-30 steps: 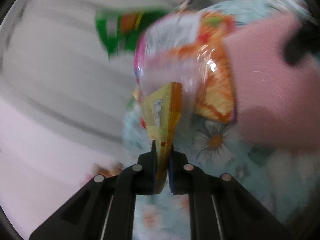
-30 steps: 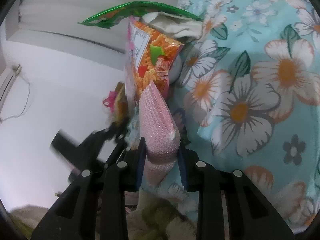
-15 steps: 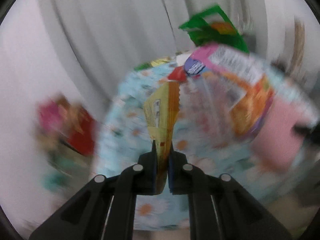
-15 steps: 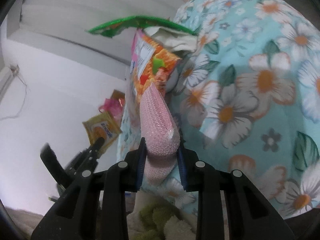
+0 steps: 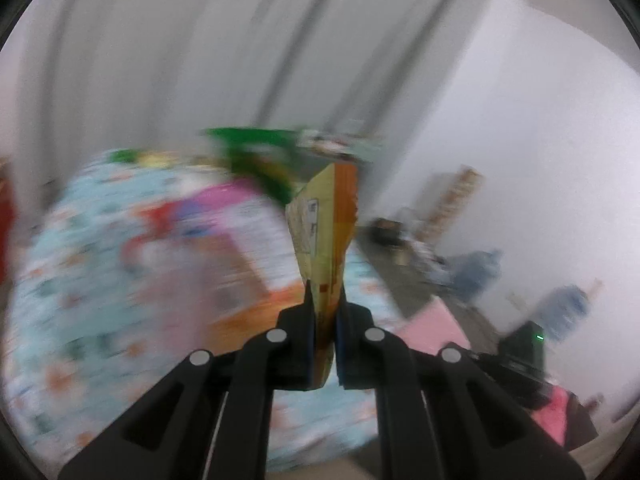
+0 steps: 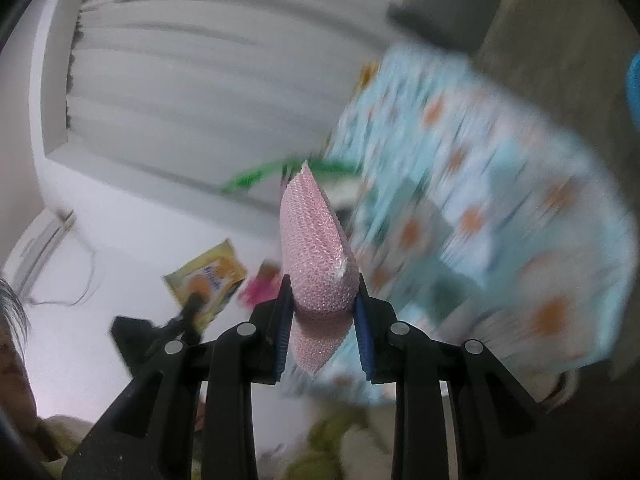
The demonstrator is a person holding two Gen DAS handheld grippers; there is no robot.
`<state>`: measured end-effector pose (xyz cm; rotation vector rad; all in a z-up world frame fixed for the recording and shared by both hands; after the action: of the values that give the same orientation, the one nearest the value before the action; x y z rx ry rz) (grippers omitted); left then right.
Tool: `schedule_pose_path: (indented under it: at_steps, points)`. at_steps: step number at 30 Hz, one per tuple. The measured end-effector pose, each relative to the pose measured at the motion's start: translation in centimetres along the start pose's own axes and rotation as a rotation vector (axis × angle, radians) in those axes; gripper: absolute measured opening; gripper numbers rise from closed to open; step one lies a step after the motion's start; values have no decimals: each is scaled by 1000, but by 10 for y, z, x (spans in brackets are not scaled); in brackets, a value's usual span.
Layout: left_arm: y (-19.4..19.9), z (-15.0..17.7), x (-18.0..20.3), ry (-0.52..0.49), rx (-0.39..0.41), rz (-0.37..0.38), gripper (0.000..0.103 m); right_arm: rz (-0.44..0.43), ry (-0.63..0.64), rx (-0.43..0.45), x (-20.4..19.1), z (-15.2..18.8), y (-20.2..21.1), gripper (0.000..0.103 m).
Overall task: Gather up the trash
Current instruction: 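Carry sponge and yellow box to the blue wastebasket and open both tools, then grasp the clear wrapper with the left tool while the right tool grasps the orange chip bag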
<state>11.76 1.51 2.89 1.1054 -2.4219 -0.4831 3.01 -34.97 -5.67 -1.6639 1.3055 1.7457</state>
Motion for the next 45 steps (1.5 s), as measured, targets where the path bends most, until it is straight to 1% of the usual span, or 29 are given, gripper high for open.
schedule_pose_path:
  at_steps: [2,3,5,6,8,9,11,12,14,16,17,19,21,23,24,26,27,29,30,32,33,36,38,40,41,42,43,44,45]
  points:
    - [-33,-14,44,-83,-7,117,7,102,25,132,5,-27,32,26]
    - [-49,-16,58,-117,-26,146,7,167,24,195,11,-40,48,26]
    - [-90,-20,93,-187,-85,203,7,287,26,321,26,-62,81,26]
    - [-122,-22,117,-227,-143,237,7,336,24,370,34,-71,94,26]
    - [-161,-22,148,-257,-208,283,7,432,0,449,55,-86,117,26]
    - [-189,-21,172,-274,-261,318,7,465,-31,473,67,-92,127,26]
    - [-229,-13,209,-328,-334,347,7,491,-112,502,95,-105,140,26]
    - [-255,-3,234,-374,-371,354,7,502,-153,513,111,-111,147,26]
    - [-295,15,267,-436,-432,373,8,531,-231,529,146,-122,159,26]
    - [-337,36,298,-504,-480,366,8,546,-281,534,172,-128,159,27]
    - [-356,44,309,-526,-495,366,8,550,-313,533,184,-135,150,27]
    - [-397,62,329,-536,-541,366,8,555,-357,545,208,-144,149,27]
    - [-430,71,344,-531,-561,361,8,560,-399,564,231,-159,155,28]
    - [-453,77,356,-532,-573,346,13,561,-445,592,257,-178,154,31]
    - [-469,83,365,-531,-596,350,18,566,-467,599,267,-187,151,35]
    - [-491,92,375,-530,-625,335,45,533,-527,611,299,-204,153,57]
    - [-500,95,375,-520,-633,312,48,521,-575,618,315,-205,150,68]
    - [-506,97,373,-495,-628,288,55,512,-694,627,345,-210,152,69]
    - [-504,96,374,-474,-624,296,57,502,-733,627,352,-206,151,69]
    - [-496,95,372,-456,-614,328,62,488,-746,637,355,-202,151,69]
    - [-491,93,371,-471,-600,337,63,491,-734,639,352,-200,151,69]
    - [-476,85,359,-514,-573,302,64,531,-667,630,342,-198,150,69]
    - [-463,81,350,-513,-579,288,64,592,-596,617,330,-199,147,69]
    - [-438,75,338,-522,-587,282,64,674,-507,608,315,-201,142,69]
    - [-427,72,333,-528,-586,284,64,729,-441,605,296,-199,138,71]
    - [-410,67,327,-545,-581,287,64,763,-392,602,287,-199,135,72]
    - [-393,61,321,-555,-571,293,64,794,-322,599,265,-198,129,74]
    - [-378,56,316,-562,-559,300,64,804,-268,597,249,-199,123,76]
    - [-358,47,308,-574,-543,304,64,808,-211,595,227,-198,117,80]
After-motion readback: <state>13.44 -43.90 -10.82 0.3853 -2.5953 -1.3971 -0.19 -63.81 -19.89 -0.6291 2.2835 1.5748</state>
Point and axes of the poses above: each gripper's, at about its wrist camera, not at the fingertips, and y roughly against the way its jaws point, x to its right, z to its underside, the point moved 8 cm from there along -y, roughly the way its jaws point, and after that the axes turned 14 degrees about -y, right-handed, at the moved point
